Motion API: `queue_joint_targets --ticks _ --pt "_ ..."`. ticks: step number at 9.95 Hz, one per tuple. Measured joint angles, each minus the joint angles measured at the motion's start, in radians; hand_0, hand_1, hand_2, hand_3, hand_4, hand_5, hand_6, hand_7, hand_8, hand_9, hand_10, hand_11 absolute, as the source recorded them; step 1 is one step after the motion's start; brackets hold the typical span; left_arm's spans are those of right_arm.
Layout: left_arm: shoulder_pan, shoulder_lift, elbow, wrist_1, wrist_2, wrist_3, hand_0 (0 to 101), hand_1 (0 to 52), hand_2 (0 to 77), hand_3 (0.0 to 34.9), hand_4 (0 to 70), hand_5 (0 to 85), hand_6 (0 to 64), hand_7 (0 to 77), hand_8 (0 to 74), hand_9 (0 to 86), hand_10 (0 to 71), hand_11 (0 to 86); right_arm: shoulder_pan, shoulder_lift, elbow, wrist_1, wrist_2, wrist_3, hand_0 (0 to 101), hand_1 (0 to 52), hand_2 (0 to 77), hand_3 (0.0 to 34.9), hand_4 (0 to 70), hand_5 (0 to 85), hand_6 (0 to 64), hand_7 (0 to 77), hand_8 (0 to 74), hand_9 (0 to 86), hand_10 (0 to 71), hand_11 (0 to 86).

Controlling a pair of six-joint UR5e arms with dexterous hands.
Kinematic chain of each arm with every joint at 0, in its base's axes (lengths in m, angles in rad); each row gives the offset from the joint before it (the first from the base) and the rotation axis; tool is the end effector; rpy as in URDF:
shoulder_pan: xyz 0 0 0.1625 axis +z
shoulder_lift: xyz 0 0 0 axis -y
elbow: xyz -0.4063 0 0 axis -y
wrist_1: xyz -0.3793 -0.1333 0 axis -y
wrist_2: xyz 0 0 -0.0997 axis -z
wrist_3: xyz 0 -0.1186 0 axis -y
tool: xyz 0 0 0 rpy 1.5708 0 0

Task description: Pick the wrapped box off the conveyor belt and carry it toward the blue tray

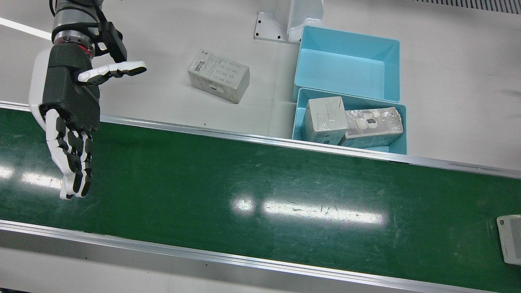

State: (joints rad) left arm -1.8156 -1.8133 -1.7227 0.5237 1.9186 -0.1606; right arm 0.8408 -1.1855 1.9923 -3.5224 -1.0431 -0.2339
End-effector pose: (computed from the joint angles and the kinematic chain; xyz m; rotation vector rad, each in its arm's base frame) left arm -0.2223 -0.5067 0.5244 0.3147 -2.0102 2.2954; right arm -0.2227 -0.5383 0.3136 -0.1899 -2.5042 1.7225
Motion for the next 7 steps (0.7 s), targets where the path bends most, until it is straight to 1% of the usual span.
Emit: queue_joint_targets --ticks 1,2,3,4,5,6,7 --pt "0.000 0.000 0.000 0.000 0.000 0.000 0 0.0 0.5 0.0 0.0 1.1 0.0 0.0 0.0 0.0 0.0 0.0 -0.002 -0.001 0.003 -0.001 0.000 -0.001 44 11.5 10.9 10.8 1.1 12.5 0.0 0.5 0.0 1.6 0.0 1.6" --pt "0.000 0.000 0.000 0.000 0.000 0.000 0 0.0 0.5 0.0 0.0 1.1 0.0 0.0 0.0 0.0 0.0 0.0 -0.003 -0.009 0.007 -0.002 0.000 -0.002 45 11.5 10.9 9.6 1.6 13.1 0.0 0.5 0.0 1.1 0.0 1.6" --pt "0.000 0.000 0.000 0.000 0.000 0.000 0 0.0 1.1 0.0 0.0 1.1 0.0 0.0 0.0 0.0 0.0 0.0 0.001 -0.022 0.015 -0.005 -0.004 -0.002 45 11.5 10.9 9.6 1.6 13.1 0.0 0.5 0.0 1.1 0.0 1.6" --pt "0.000 0.000 0.000 0.000 0.000 0.000 0 0.0 1.1 0.0 0.0 1.1 0.0 0.5 0.0 0.0 0.5 0.0 0.018 -0.031 0.020 -0.013 -0.029 -0.002 44 11.5 11.4 5.7 4.9 14.2 0.0 0.5 2.2 1.1 0.0 1.6" --pt "0.000 0.000 0.000 0.000 0.000 0.000 0 0.0 0.5 0.0 0.0 1.1 0.0 0.0 0.0 0.0 0.0 0.0 0.053 -0.028 0.022 -0.034 -0.086 0.001 44 11.5 11.4 5.7 4.9 14.2 0.0 0.5 2.2 1.1 0.0 1.6" --pt "0.000 0.000 0.000 0.000 0.000 0.000 0 0.0 0.5 0.0 0.0 1.1 0.0 0.0 0.0 0.0 0.0 0.0 0.099 -0.005 0.021 -0.077 -0.154 0.009 45 11.5 11.4 5.7 4.9 15.8 0.0 0.5 1.1 1.1 0.0 1.6" --pt "0.000 0.000 0.000 0.000 0.000 0.000 0 0.0 1.1 0.0 0.0 1.1 0.0 0.0 0.0 0.0 0.0 0.0 0.137 0.018 0.022 -0.119 -0.200 0.015 45 11.5 11.4 5.7 4.9 15.8 0.0 0.5 1.1 1.1 0.0 1.6"
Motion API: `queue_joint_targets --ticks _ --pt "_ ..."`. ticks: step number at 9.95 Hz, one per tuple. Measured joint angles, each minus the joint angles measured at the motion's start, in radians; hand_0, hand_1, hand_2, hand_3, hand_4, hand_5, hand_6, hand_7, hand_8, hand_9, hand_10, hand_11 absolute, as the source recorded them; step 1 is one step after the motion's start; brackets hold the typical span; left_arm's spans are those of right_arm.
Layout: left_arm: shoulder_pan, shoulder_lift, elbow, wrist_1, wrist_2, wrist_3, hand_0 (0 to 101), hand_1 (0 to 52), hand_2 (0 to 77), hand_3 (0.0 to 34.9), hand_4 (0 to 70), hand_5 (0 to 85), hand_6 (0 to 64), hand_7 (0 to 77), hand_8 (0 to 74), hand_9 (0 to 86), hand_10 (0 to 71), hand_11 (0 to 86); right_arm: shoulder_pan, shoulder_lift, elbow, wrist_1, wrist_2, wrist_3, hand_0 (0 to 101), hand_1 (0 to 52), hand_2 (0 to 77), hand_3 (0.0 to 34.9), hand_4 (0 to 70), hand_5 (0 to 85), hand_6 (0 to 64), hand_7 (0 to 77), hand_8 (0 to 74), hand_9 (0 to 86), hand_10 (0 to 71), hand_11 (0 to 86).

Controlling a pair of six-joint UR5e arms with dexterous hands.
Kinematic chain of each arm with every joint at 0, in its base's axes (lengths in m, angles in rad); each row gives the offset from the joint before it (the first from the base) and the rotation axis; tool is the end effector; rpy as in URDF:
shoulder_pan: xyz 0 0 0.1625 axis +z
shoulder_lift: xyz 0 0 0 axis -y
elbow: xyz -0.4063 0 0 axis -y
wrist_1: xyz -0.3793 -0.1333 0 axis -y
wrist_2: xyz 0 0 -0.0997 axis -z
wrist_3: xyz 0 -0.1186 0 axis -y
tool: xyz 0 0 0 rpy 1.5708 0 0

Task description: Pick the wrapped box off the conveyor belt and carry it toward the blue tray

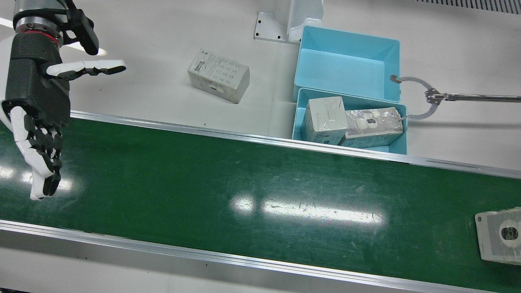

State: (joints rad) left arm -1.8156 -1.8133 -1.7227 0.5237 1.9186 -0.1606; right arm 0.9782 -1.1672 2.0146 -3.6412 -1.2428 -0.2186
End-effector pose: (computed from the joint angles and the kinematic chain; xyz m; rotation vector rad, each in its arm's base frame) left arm -0.2223 -0.5067 0.5244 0.3147 -2.0102 2.2954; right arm -0.1650 -0.5522 0.3073 -0.1716 -2.3969 1.6937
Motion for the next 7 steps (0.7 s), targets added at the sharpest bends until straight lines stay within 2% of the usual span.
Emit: queue_joint_targets --ticks 1,2,3,4,5,6,7 --pt "0.000 0.000 0.000 0.000 0.000 0.000 0 0.0 1.1 0.0 0.0 1.1 0.0 0.0 0.0 0.0 0.0 0.0 0.030 0.013 0.000 -0.028 -0.024 0.003 49 15.8 8.2 8.3 4.9 14.2 0.0 0.5 1.1 1.1 0.0 1.1" --pt "0.000 0.000 0.000 0.000 0.000 0.000 0 0.0 0.5 0.0 0.0 1.1 0.0 0.0 0.0 0.0 0.5 0.0 0.057 0.020 -0.002 -0.045 -0.039 0.005 50 16.9 6.0 7.8 4.9 12.0 0.0 0.5 1.1 1.1 0.0 1.6" --pt "0.000 0.000 0.000 0.000 0.000 0.000 0 0.0 0.5 0.0 0.0 1.1 0.0 0.0 0.0 0.0 0.5 0.0 0.073 0.022 -0.005 -0.052 -0.045 0.006 50 16.9 4.9 9.5 6.0 10.9 0.0 0.5 1.1 1.6 0.0 1.1" --pt "0.000 0.000 0.000 0.000 0.000 0.000 0 0.0 0.5 0.0 0.0 1.1 0.0 0.0 0.0 0.0 0.0 0.0 0.084 0.022 -0.007 -0.055 -0.048 0.006 50 16.9 4.9 9.5 6.0 10.9 0.0 0.5 1.1 1.6 0.0 1.1" --pt "0.000 0.000 0.000 0.000 0.000 0.000 0 0.0 0.5 0.0 0.0 1.1 0.0 0.0 0.0 0.0 0.0 0.0 0.087 0.022 -0.011 -0.057 -0.049 0.006 48 13.6 7.6 9.6 5.4 9.8 0.0 1.6 0.5 1.1 0.0 1.1" --pt "0.000 0.000 0.000 0.000 0.000 0.000 0 0.0 1.1 0.0 0.0 1.1 0.0 0.0 0.0 0.0 0.5 0.0 0.084 0.022 -0.016 -0.058 -0.050 0.005 48 13.6 8.2 7.8 5.4 8.7 0.0 1.6 1.1 1.6 0.0 1.1" --pt "0.000 0.000 0.000 0.000 0.000 0.000 0 0.0 1.1 0.0 0.0 1.1 0.0 0.0 0.0 0.0 0.5 0.0 0.074 0.023 -0.030 -0.058 -0.050 0.005 48 13.6 8.2 7.8 5.4 8.7 0.0 1.6 1.1 1.6 0.0 1.1"
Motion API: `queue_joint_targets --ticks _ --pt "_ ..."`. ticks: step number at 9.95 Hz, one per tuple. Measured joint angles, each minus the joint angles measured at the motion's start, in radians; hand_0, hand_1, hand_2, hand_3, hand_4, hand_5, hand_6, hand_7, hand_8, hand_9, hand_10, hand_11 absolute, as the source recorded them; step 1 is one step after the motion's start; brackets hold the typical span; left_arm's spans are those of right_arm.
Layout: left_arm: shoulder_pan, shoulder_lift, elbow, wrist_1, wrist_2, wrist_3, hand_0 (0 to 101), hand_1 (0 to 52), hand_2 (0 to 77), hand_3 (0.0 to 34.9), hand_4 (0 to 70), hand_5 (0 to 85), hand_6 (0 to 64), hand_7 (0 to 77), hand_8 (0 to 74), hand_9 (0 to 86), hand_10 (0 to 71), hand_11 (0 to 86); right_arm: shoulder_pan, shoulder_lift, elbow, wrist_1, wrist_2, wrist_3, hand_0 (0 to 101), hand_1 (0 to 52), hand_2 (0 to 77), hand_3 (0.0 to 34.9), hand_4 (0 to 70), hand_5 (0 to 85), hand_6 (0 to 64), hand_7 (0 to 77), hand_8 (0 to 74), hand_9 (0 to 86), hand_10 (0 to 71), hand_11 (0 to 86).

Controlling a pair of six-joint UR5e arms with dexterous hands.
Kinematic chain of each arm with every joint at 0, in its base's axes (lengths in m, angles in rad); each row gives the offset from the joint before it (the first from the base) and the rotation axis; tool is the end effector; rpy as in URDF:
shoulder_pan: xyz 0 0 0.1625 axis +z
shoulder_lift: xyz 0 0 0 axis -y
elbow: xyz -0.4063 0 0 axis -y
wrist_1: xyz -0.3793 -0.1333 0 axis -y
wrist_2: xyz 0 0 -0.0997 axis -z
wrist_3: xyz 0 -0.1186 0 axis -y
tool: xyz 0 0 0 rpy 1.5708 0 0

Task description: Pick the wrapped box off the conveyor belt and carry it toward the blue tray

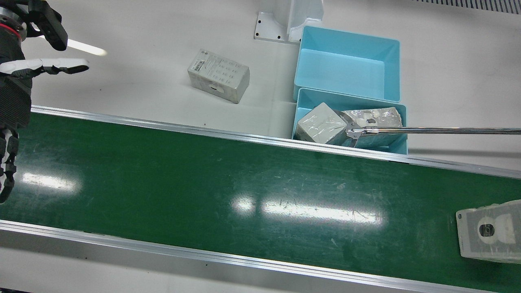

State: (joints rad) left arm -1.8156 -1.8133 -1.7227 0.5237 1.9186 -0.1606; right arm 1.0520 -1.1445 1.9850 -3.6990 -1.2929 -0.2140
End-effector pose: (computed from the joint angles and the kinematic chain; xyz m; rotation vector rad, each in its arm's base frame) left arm -0.2223 -0.5067 0.5244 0.3147 -2.0102 2.2954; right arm -0.1329 -0.5671 0.3137 -0.1119 -2.3386 1.7483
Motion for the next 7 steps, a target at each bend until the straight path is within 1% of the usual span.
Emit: queue_joint_targets --ticks 1,2,3,4,5,6,7 --pt "0.000 0.000 0.000 0.000 0.000 0.000 0 0.0 1.1 0.0 0.0 1.1 0.0 0.0 0.0 0.0 0.5 0.0 -0.009 0.004 -0.021 0.001 0.001 0.000 47 12.0 8.2 8.1 5.4 7.6 0.0 0.5 1.1 1.6 0.0 1.6" --pt "0.000 0.000 0.000 0.000 0.000 0.000 0 0.0 1.1 0.0 0.0 1.1 0.0 0.0 0.0 0.0 0.5 0.0 -0.016 0.011 -0.050 0.005 0.002 0.000 47 12.0 8.2 8.1 5.4 7.6 0.0 0.5 1.1 1.6 0.0 1.6" --pt "0.000 0.000 0.000 0.000 0.000 0.000 0 0.0 1.1 0.0 0.0 1.1 0.0 0.0 0.0 0.0 0.5 0.0 -0.020 0.027 -0.088 0.014 0.002 0.002 46 8.7 8.7 7.7 3.8 5.5 0.0 0.5 1.1 1.6 0.0 1.1" --pt "0.000 0.000 0.000 0.000 0.000 0.000 0 0.0 0.5 0.0 0.0 1.1 0.0 0.0 0.0 0.0 0.5 0.0 -0.026 0.043 -0.124 0.031 0.003 0.004 46 8.7 8.7 7.7 3.8 5.5 0.0 0.5 1.1 1.6 0.0 1.1" --pt "0.000 0.000 0.000 0.000 0.000 0.000 0 0.0 1.1 0.0 0.0 1.1 0.0 0.0 0.0 0.0 0.0 0.0 -0.035 0.051 -0.153 0.049 0.005 0.006 46 10.4 6.5 8.8 3.8 5.5 0.0 0.5 1.1 1.6 0.0 1.1" --pt "0.000 0.000 0.000 0.000 0.000 0.000 0 0.0 0.5 0.0 0.0 1.1 0.0 0.5 0.0 0.0 0.0 0.0 -0.047 0.054 -0.178 0.069 0.006 0.008 44 9.3 6.5 8.5 2.7 5.5 0.0 0.5 1.1 1.6 0.0 1.1" --pt "0.000 0.000 0.000 0.000 0.000 0.000 0 0.0 0.5 0.0 0.0 1.1 0.0 0.5 0.0 0.0 0.0 0.0 -0.059 0.053 -0.198 0.092 0.006 0.008 44 9.3 6.5 6.4 2.7 5.5 0.0 0.5 1.1 1.6 0.0 1.1"
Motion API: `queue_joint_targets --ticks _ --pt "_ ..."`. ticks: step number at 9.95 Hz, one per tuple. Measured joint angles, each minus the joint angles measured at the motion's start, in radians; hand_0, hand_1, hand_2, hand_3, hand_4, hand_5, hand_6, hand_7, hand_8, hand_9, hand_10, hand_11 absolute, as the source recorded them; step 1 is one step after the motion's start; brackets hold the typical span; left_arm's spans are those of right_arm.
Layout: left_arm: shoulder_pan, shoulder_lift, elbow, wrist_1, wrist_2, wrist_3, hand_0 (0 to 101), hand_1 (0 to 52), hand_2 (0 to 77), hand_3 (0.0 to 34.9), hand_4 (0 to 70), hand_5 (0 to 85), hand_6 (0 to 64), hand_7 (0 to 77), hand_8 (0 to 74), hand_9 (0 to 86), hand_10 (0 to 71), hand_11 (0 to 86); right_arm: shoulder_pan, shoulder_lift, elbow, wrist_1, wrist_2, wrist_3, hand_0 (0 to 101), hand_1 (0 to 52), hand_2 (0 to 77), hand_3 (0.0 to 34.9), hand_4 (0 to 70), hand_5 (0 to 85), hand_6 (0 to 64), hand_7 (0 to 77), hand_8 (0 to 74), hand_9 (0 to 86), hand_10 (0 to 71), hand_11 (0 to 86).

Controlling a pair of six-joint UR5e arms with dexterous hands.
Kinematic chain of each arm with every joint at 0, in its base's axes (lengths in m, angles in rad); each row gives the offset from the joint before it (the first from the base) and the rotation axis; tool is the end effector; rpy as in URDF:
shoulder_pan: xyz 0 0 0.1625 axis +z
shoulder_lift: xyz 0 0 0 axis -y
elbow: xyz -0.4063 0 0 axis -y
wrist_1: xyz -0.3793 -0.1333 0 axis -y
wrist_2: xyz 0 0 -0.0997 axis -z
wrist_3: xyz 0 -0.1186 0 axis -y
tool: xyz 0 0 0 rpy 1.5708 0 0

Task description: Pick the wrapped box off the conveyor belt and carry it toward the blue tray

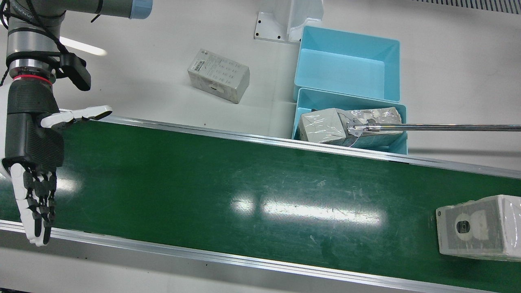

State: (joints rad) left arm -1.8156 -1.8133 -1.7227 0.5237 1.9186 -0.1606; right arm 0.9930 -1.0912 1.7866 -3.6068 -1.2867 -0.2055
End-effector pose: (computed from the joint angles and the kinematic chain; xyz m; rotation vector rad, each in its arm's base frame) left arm -0.2223 -0.5067 0.5244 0.3147 -2.0102 2.2954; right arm -0.1949 -0.6039 0.3510 -0.1658 -2.2595 1.7723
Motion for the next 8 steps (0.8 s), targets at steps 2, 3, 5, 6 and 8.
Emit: queue_joint_targets --ticks 2,3,5,6,8 --pt "0.000 0.000 0.000 0.000 0.000 0.000 0 0.0 1.1 0.0 0.0 1.1 0.0 0.0 0.0 0.0 0.5 0.0 -0.032 0.000 -0.012 0.030 0.004 0.000 44 8.7 7.1 3.5 2.7 5.5 0.0 0.5 1.1 1.6 0.0 1.6" --pt "0.000 0.000 0.000 0.000 0.000 0.000 0 0.0 1.1 0.0 0.0 1.1 0.0 0.0 0.0 0.0 0.5 0.0 -0.042 0.000 -0.011 0.035 0.006 0.001 44 8.7 7.1 5.4 2.7 5.5 0.0 0.5 1.1 1.6 0.0 1.6" --pt "0.000 0.000 0.000 0.000 0.000 0.000 0 0.0 1.1 0.0 0.0 1.1 0.0 0.5 0.0 0.0 0.0 0.0 -0.049 -0.003 0.002 0.036 0.007 0.002 43 8.7 8.2 5.4 2.7 6.0 0.0 0.5 1.1 1.6 0.0 1.1" --pt "0.000 0.000 0.000 0.000 0.000 0.000 0 0.0 0.5 0.0 0.0 1.1 0.0 0.0 0.0 0.0 0.5 0.0 -0.052 -0.003 0.012 0.034 0.007 0.002 43 8.7 8.2 5.4 2.7 6.0 0.0 0.5 1.1 1.6 0.0 1.1" --pt "0.000 0.000 0.000 0.000 0.000 0.000 0 0.0 0.5 0.0 0.0 1.1 0.0 0.0 0.0 0.0 0.5 0.0 -0.054 -0.004 0.035 0.029 0.005 0.002 44 9.8 8.2 7.7 2.7 7.6 0.0 0.5 1.1 1.6 0.0 1.1"
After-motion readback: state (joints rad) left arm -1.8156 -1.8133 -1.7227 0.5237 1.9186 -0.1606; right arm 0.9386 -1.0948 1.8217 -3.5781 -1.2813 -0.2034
